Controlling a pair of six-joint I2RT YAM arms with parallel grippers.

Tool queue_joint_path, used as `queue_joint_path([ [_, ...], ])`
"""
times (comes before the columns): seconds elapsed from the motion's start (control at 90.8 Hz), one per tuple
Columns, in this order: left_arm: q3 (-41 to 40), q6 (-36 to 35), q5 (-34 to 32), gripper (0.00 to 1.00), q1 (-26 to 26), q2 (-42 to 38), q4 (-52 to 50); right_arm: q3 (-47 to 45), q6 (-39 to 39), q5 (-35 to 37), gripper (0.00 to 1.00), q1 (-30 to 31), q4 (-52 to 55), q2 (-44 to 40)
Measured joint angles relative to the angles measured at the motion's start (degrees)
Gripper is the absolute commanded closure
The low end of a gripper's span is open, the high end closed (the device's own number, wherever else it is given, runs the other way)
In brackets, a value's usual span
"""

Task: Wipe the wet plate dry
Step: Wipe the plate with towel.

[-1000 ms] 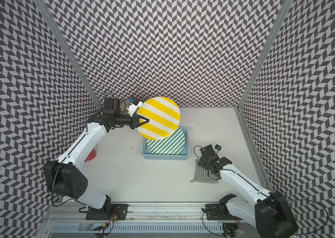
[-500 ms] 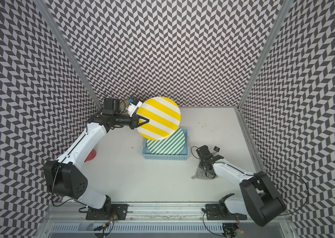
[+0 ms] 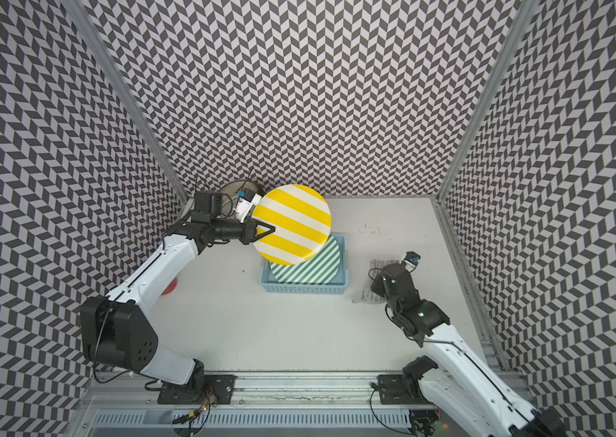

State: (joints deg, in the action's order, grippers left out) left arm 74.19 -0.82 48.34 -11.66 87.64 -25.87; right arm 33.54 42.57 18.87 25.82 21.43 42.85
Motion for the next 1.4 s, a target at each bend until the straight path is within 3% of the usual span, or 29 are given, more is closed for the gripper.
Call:
queue_joint_path([
  [0.187, -1.6, 3.1, 0.7, 1.0, -2.1, 0.0, 2.8, 1.6, -8.5, -7.2, 1.0, 0.0, -14.1, -3.5],
  [0.375, -1.5, 2.6, 4.1, 1.0, -4.7, 0.0, 2.9, 19.6, -14.1, -21.0, 1.0, 1.5, -18.0, 15.6],
  [0.551, -1.1, 1.8, 5.8, 1.0, -6.3, 0.0, 2.5, 31.3, -18.3, -24.9, 1.0, 7.5, -19.2, 27.0],
  [0.969, -0.2, 2.2, 5.4, 1.0, -8.1, 0.1, 1.0, 46.0, -19.3, -17.9, 1.0, 16.2, -23.5, 45.4],
  [1.212, -0.1, 2.6, 3.3, 1.0, -8.1, 0.5, 0.0, 45.4, -16.2, -7.4, 1.0, 16.3, -23.0, 45.4],
  [1.399, -0.1, 2.8, 2.5, 1.0, -8.2, 0.5, -0.3, 38.7, -12.8, -2.7, 1.0, 10.7, -21.8, 39.9],
])
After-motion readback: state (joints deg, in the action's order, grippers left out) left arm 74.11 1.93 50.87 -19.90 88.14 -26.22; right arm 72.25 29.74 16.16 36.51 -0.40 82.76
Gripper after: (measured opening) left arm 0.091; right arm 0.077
